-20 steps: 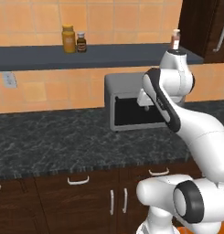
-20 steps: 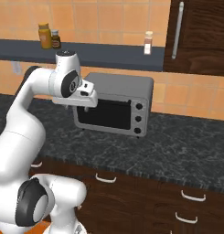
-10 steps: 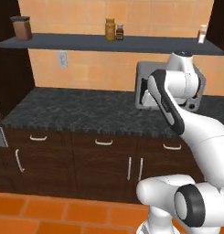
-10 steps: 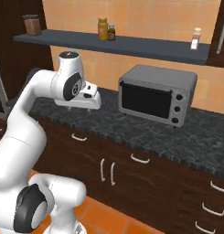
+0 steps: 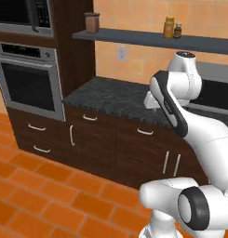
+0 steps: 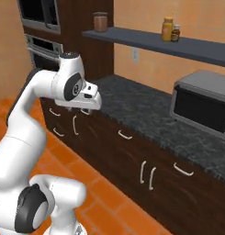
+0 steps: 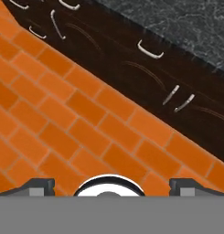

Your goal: Navigate to the sink.

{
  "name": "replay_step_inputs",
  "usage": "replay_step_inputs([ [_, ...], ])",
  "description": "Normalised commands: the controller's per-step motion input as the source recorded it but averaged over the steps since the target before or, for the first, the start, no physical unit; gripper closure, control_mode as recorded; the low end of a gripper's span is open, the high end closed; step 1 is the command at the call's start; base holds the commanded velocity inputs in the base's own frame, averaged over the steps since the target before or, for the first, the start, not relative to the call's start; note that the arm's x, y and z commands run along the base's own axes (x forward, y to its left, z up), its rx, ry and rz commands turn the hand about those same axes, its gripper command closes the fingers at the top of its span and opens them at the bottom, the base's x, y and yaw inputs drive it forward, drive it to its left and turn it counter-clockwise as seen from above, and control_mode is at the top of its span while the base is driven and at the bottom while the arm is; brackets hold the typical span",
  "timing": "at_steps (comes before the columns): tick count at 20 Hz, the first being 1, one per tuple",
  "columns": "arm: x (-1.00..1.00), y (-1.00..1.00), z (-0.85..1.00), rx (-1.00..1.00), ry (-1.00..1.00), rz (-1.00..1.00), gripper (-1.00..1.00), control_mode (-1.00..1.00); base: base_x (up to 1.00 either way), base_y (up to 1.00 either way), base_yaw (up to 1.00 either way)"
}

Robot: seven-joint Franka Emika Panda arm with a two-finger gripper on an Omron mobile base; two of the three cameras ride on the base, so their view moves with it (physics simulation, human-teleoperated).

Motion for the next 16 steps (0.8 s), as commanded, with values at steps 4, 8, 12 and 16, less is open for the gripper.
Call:
replay_step_inputs([
  [4,0.0,0.0,0.0,0.0,0.0,0.0,-1.0,1.0,-0.41,0.01,0.65],
  [8,0.0,0.0,0.0,0.0,0.0,0.0,-1.0,1.0,-0.43,0.0,0.63],
  [12,0.0,0.0,0.0,0.0,0.0,0.0,-1.0,1.0,-0.48,0.01,0.61],
  [16,0.0,0.0,0.0,0.0,0.0,0.0,-1.0,1.0,-0.69,0.04,0.43],
])
